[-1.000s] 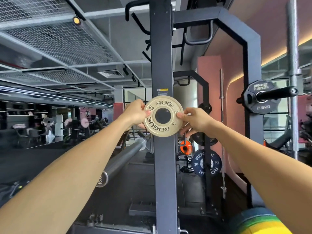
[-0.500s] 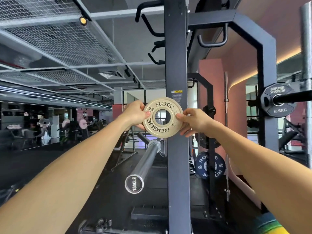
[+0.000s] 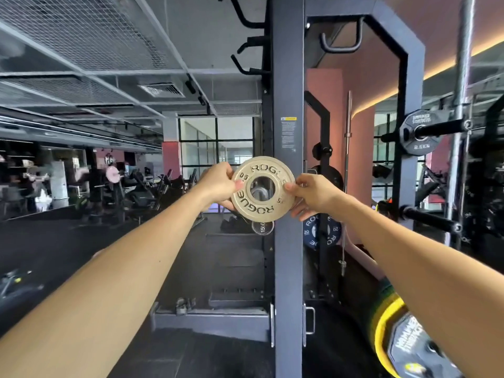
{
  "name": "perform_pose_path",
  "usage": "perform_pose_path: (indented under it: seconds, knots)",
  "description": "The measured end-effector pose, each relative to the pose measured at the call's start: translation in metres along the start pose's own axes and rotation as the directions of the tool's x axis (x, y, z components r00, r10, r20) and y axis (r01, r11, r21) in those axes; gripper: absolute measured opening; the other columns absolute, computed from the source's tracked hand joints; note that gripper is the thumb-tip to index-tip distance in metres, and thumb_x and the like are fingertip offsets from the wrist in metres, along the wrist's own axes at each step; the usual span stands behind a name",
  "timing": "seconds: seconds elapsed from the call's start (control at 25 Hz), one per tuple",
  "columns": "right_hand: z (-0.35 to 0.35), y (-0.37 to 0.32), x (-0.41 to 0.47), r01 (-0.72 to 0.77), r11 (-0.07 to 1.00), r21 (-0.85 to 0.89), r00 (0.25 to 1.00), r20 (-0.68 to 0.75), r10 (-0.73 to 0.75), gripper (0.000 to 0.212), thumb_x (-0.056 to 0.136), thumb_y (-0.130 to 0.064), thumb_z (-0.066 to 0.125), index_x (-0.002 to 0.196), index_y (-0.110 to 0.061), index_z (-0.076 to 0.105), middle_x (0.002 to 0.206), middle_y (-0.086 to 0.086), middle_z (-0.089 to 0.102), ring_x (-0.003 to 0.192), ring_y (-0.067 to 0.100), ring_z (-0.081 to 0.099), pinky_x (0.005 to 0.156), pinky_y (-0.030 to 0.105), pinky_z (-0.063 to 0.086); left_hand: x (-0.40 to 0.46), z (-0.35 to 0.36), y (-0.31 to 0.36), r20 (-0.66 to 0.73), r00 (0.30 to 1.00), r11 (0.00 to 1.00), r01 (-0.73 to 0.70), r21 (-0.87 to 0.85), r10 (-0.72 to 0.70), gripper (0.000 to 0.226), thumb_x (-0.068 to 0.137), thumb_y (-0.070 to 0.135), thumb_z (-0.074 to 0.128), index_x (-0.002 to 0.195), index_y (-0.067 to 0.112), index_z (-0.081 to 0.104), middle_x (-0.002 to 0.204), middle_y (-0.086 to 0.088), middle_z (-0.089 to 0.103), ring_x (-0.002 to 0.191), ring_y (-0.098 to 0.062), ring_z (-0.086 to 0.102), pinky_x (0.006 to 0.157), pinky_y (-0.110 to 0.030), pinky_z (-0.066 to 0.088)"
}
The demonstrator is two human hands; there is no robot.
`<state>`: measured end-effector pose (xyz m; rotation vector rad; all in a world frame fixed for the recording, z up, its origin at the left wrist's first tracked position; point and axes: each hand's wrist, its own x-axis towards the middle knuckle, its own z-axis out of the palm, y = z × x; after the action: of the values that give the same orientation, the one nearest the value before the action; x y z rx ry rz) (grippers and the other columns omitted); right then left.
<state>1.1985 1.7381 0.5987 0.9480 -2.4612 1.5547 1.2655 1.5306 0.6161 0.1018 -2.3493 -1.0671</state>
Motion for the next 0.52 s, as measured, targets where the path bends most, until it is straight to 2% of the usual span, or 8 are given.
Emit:
perform_pose_path:
  seconds: [0.2, 0.32, 0.52]
  knots:
    - [0.024, 0.017, -0.041, -0.077, 0.997, -0.022, 0.997, 0.002, 0.077, 0.032, 0.098, -0.028, 0.053, 0.111, 0.001, 0.051, 0.091, 0.027, 0.068, 0.057, 0.024, 0.066, 0.050, 0.033, 0.060, -0.035, 0.014, -0.029, 0.047, 0.998, 0.999, 0.032, -0.013, -0.031, 0.012, 0.096, 0.012, 0.058, 0.093, 0.009, 0.047, 0.102, -0.016, 0.068, 0.075, -0.024, 0.074, 0.057, -0.034, 0.061]
    - [0.034, 0.027, -0.052, -0.107, 0.994, -0.021, 0.994, 0.008, 0.108, 0.032, 0.098, -0.028, 0.052, 0.110, 0.001, 0.051, 0.084, 0.023, 0.067, 0.058, 0.026, 0.066, 0.048, 0.032, 0.059, -0.046, 0.020, -0.039, 0.071, 0.996, 0.999, 0.050, -0.009, -0.050, 0.012, 0.096, 0.012, 0.058, 0.095, 0.010, 0.046, 0.103, -0.017, 0.067, 0.076, -0.025, 0.073, 0.058, -0.036, 0.061]
    - [0.039, 0.037, -0.046, -0.104, 0.994, -0.040, 0.995, -0.016, 0.103, 0.029, 0.098, -0.031, 0.051, 0.108, -0.004, 0.050, 0.090, 0.025, 0.069, 0.062, 0.028, 0.068, 0.051, 0.033, 0.059, -0.042, 0.026, -0.045, 0.022, 0.999, 0.999, 0.043, 0.025, -0.043, 0.011, 0.096, 0.012, 0.059, 0.096, 0.011, 0.049, 0.103, -0.014, 0.067, 0.075, -0.025, 0.074, 0.056, -0.036, 0.061]
